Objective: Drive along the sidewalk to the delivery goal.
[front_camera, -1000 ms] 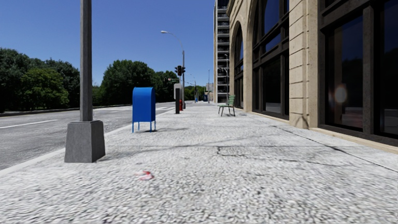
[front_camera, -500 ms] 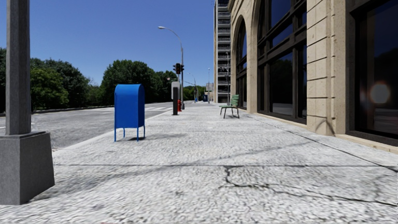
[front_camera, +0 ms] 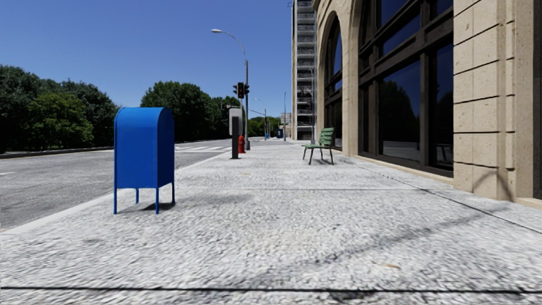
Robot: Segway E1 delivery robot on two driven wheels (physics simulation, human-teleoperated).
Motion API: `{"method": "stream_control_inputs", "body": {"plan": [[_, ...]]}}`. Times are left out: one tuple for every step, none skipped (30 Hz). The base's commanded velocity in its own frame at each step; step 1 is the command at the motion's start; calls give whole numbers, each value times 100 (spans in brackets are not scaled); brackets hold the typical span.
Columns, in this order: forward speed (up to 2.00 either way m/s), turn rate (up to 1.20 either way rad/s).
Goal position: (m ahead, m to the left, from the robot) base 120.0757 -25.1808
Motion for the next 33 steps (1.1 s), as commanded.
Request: {"method": "stream_control_inputs", "body": {"plan": [[200, 0], [200, 0], [200, 0], [200, 0], [200, 0], [200, 0], [200, 0], [200, 0], [200, 0], [200, 0], [200, 0], [200, 0], [200, 0], [200, 0], [200, 0], [200, 0], [200, 0], [200, 0], [200, 0], [200, 0], [200, 0], [200, 0], [200, 0], [200, 0], [200, 0], [200, 0], [200, 0], [200, 0], [200, 0], [200, 0], [200, 0], [200, 0], [200, 0]]}}
